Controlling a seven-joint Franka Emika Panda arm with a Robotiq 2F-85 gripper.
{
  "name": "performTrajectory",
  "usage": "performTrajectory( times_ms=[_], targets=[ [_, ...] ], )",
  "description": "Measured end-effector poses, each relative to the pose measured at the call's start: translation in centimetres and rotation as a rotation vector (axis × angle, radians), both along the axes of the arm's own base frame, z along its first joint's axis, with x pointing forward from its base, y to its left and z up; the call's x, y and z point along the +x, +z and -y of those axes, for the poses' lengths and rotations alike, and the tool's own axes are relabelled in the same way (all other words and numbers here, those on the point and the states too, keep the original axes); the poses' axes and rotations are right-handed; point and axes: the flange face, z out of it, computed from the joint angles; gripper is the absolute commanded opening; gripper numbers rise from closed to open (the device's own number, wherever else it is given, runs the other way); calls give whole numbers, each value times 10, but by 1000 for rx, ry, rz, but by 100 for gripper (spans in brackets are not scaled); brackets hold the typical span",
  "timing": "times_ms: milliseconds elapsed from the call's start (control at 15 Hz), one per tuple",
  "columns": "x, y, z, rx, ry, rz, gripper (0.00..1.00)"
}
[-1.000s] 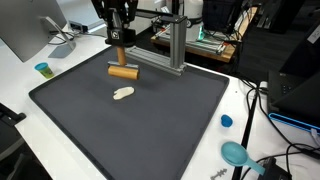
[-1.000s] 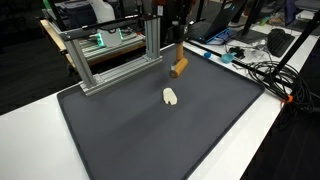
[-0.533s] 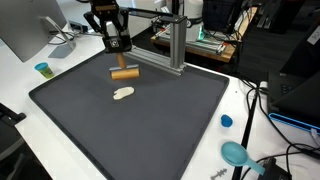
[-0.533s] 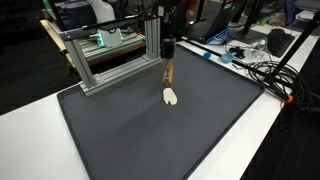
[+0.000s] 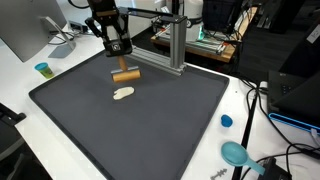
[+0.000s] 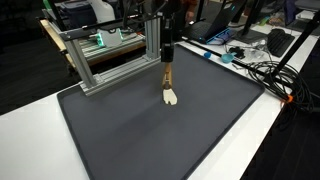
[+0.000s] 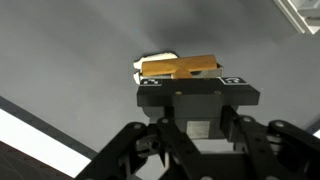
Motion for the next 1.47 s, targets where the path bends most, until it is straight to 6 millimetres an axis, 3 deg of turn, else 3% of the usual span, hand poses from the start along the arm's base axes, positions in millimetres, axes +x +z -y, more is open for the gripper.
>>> performTrajectory(
  times_ms=[267, 333, 400, 467, 1000, 1467],
  targets=[
    [-6, -9, 12, 22, 215, 5, 21],
    [-7, -12, 15, 44, 257, 13, 46],
    [-8, -14, 17, 86, 283, 24, 46],
    [-9, -16, 20, 115, 299, 33, 21],
    [-4, -20, 24, -3, 230, 64, 21],
    [-7, -34, 3, -47, 221, 24, 21]
  ],
)
